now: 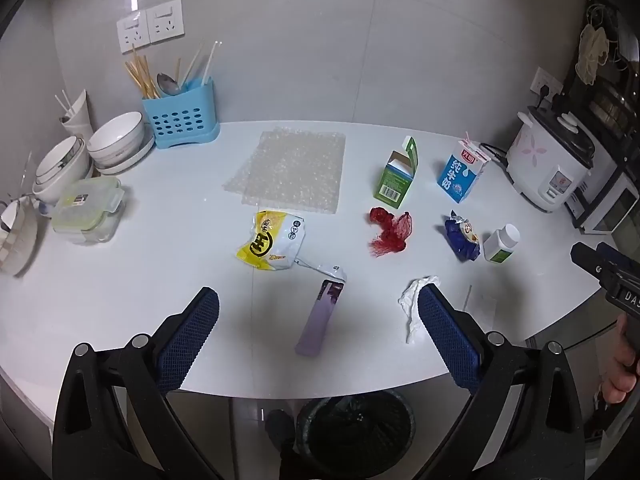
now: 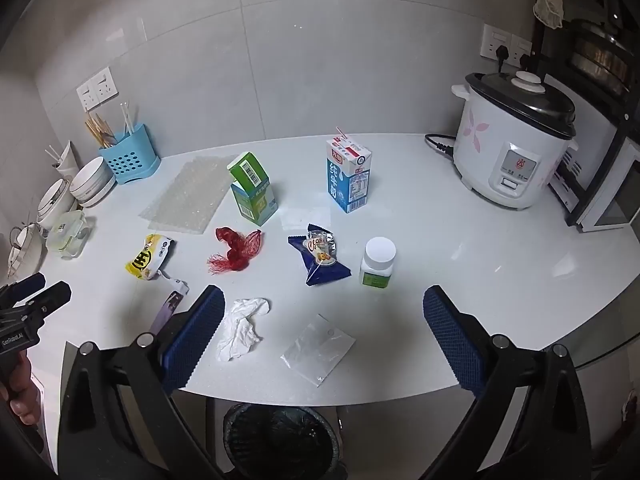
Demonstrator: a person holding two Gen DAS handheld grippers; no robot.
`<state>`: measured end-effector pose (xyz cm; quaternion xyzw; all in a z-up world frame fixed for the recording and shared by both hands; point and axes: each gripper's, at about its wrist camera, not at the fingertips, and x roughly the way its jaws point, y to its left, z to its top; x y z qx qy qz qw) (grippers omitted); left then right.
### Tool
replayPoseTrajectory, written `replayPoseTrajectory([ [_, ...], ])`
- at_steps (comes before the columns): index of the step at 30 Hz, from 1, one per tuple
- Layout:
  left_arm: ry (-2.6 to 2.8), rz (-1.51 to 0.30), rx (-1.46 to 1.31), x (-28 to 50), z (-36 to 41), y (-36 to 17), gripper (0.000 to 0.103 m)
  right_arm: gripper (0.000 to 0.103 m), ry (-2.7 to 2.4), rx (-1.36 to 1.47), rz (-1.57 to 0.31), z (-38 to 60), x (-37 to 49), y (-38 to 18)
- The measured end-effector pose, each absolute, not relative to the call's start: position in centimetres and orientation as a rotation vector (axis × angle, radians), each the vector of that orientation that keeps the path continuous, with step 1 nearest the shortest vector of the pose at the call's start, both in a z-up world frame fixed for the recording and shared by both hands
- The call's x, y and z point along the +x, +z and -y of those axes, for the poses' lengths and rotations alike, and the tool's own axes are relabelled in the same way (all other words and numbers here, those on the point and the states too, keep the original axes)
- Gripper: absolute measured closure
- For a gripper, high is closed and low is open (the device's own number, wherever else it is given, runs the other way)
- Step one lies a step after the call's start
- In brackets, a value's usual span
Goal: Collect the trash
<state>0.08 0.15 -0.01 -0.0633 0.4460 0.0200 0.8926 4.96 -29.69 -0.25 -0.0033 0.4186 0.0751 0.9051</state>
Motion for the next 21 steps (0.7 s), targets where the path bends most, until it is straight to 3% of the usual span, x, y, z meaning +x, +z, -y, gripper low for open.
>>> replayPoseTrajectory([
  [21, 0.045, -0.900, -0.124, -0.4, 0.3, 0.4, 0.006, 0.007, 0.177, 0.001, -0.854, 29.4, 4.7, 0.2],
])
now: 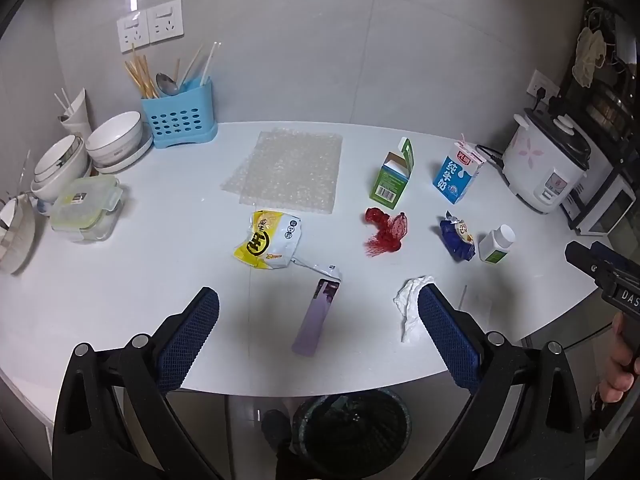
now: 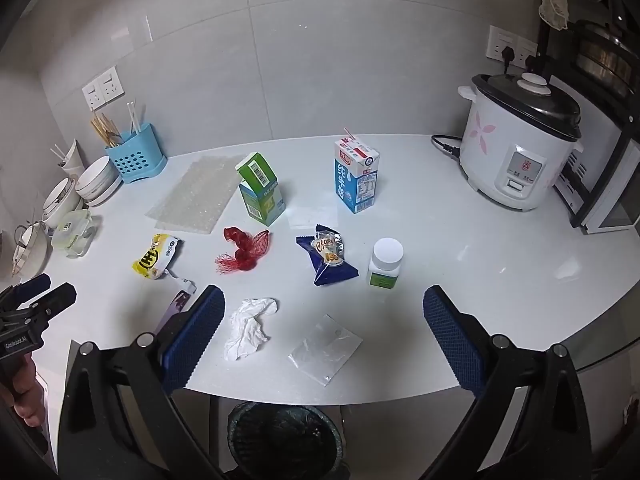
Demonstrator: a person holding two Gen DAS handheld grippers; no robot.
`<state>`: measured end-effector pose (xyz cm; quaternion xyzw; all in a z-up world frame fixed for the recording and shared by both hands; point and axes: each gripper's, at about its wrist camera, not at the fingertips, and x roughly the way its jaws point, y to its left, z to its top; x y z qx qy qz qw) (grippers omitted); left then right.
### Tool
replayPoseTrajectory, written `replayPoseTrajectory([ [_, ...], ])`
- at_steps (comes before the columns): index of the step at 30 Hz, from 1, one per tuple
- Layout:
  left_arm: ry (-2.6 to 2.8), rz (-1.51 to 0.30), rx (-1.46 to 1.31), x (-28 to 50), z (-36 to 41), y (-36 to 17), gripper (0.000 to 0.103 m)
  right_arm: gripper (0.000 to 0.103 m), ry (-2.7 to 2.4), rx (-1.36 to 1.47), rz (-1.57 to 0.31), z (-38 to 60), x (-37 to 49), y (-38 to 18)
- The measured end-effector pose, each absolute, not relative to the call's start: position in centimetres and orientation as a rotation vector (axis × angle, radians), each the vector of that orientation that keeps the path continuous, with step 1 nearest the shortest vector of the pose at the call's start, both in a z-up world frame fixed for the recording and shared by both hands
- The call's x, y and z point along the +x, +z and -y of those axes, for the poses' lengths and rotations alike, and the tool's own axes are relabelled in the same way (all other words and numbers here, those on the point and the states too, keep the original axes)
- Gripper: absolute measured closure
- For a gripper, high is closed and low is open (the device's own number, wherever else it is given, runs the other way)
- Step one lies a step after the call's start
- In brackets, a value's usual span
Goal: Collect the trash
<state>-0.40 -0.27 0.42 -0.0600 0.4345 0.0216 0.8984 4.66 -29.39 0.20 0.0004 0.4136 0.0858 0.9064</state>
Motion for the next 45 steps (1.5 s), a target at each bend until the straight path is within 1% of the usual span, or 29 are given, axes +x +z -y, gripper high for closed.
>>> replayPoseTrajectory([
  [45, 0.033, -0.883, -0.127, -0.7, 0.8, 0.9, 0.006, 0.007, 0.176, 0.018, -0.818, 30.6, 4.4, 0.8],
])
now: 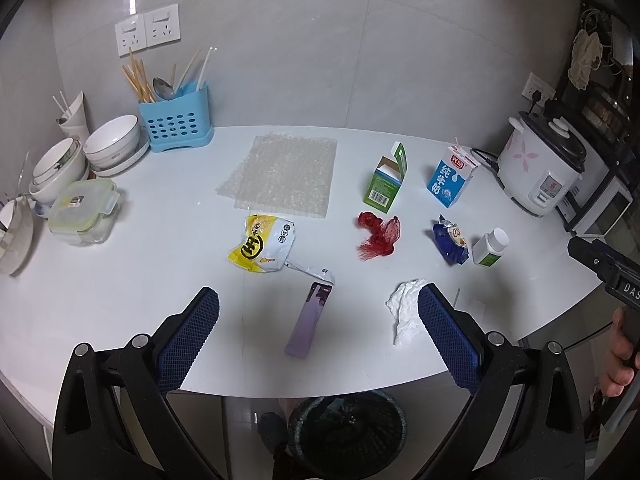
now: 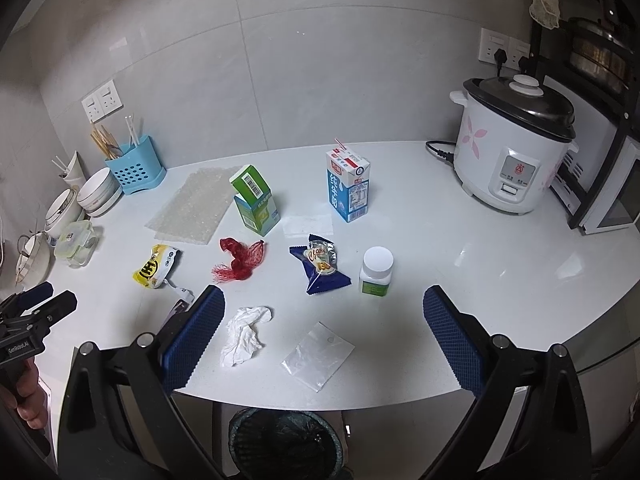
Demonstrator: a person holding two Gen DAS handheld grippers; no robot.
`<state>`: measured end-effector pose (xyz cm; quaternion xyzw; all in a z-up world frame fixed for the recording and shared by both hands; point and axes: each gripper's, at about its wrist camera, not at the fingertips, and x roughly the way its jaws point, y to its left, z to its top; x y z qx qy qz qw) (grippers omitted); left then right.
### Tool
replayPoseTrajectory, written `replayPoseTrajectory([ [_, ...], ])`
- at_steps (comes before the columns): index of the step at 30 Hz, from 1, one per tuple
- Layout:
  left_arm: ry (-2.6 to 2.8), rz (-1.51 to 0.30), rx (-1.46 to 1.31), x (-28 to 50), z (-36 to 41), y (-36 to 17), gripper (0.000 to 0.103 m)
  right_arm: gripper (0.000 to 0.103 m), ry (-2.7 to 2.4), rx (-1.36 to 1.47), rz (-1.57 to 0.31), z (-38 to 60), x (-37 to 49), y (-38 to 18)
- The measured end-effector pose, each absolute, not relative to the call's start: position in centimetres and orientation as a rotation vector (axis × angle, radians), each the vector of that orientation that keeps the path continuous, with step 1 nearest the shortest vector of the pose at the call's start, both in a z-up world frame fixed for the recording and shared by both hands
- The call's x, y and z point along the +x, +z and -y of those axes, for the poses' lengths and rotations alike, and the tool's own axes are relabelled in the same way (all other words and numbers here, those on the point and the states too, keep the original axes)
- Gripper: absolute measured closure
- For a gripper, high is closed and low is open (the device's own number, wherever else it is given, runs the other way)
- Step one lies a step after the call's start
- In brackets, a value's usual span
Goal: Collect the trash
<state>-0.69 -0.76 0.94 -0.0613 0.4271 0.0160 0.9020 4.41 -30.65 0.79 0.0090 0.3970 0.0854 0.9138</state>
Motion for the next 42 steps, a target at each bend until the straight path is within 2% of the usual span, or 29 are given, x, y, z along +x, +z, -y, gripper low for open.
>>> replayPoseTrajectory([
  [33, 0.030, -0.878, -0.131, 0.0, 0.3, 1.1, 0.006, 0.007, 0.177, 0.009, -0.832, 29.9, 4.9, 0.4],
  [42, 0.073, -0.912, -0.144, 2.4, -3.1, -1.2, 0.006, 0.007, 0.198, -0.032, -0.890, 27.3, 8.1, -1.4],
])
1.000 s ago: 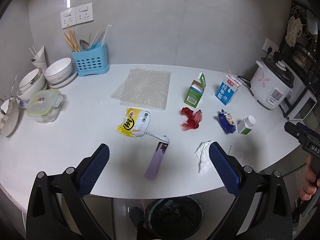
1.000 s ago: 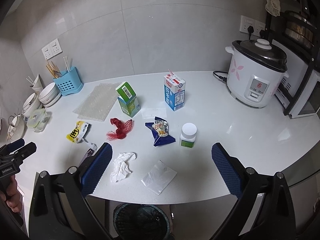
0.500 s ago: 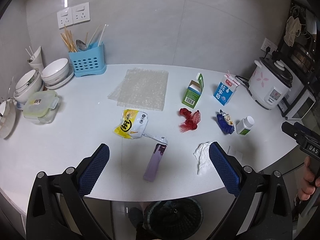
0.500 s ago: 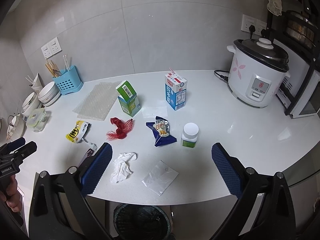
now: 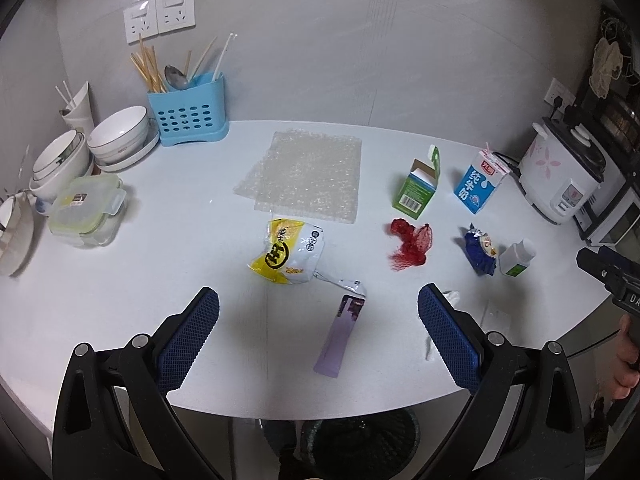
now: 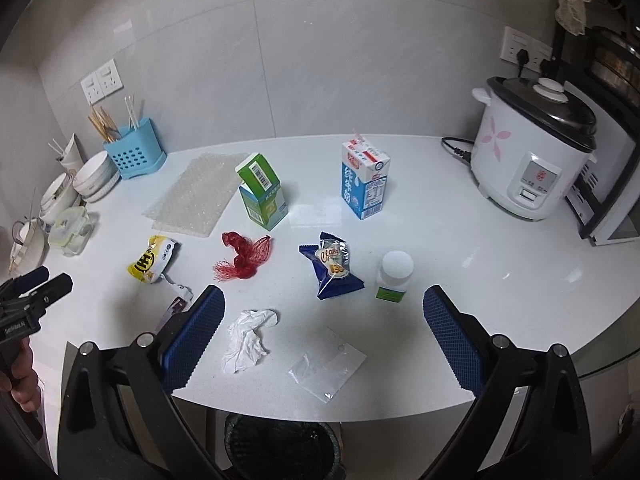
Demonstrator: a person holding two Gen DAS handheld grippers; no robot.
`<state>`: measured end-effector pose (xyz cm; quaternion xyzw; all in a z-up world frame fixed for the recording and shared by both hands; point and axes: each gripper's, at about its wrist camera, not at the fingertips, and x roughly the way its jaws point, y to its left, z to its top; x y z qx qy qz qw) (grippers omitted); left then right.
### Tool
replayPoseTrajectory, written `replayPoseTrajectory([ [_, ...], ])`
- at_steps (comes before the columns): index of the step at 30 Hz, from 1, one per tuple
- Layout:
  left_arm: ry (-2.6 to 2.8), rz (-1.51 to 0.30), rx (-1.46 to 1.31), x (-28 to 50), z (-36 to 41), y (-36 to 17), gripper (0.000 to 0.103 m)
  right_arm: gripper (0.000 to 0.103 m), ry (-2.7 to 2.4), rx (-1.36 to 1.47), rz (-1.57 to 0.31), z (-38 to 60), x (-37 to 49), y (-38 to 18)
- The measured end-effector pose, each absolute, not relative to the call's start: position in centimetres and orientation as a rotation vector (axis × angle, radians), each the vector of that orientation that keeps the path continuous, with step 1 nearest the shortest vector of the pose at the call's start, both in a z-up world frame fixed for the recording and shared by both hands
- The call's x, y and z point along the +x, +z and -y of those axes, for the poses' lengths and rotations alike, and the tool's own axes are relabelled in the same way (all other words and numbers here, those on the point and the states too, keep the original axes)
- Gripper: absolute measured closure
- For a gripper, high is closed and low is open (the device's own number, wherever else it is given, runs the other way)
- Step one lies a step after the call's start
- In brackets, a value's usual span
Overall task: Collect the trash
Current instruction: 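Grasp the yellow snack bag with the left tool while the right tool grasps the red mesh net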
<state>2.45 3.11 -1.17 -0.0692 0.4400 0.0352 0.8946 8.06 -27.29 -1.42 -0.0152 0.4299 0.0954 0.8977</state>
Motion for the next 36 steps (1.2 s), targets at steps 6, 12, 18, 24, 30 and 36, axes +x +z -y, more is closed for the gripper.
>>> replayPoseTrajectory([
  [6, 0.083, -0.951, -0.158, 4.8, -5.7, -3.3, 0.006, 0.007, 0.209, -0.053, -0.948, 24.3, 10.4, -3.5],
  [12, 0.068, -0.995, -0.146, 7.8, -7.5, -6.0, 0.006, 0.007, 0.226, -0.068, -1.006, 20.4, 13.2, -5.7],
  [18, 0.028, -1.052, -0.130, 11.1, -8.2, -9.4, 0.006, 0.007, 0.207, -0.087, -1.073, 17.4, 16.4, -8.8],
  [24, -0.013, -1.107, -0.119, 14.0, -8.1, -12.5, 0.006, 0.010, 0.186, -0.078, -1.129, 15.6, 19.1, -11.4],
  [30, -0.034, -1.148, -0.106, 16.0, -7.4, -14.7, 0.006, 0.011, 0.165, -0.078, -1.172, 14.7, 21.1, -13.4],
  [36, -0.031, -1.175, -0.107, 17.3, -7.3, -16.0, 0.006, 0.015, 0.146, -0.064, -1.200, 13.9, 22.5, -15.2],
])
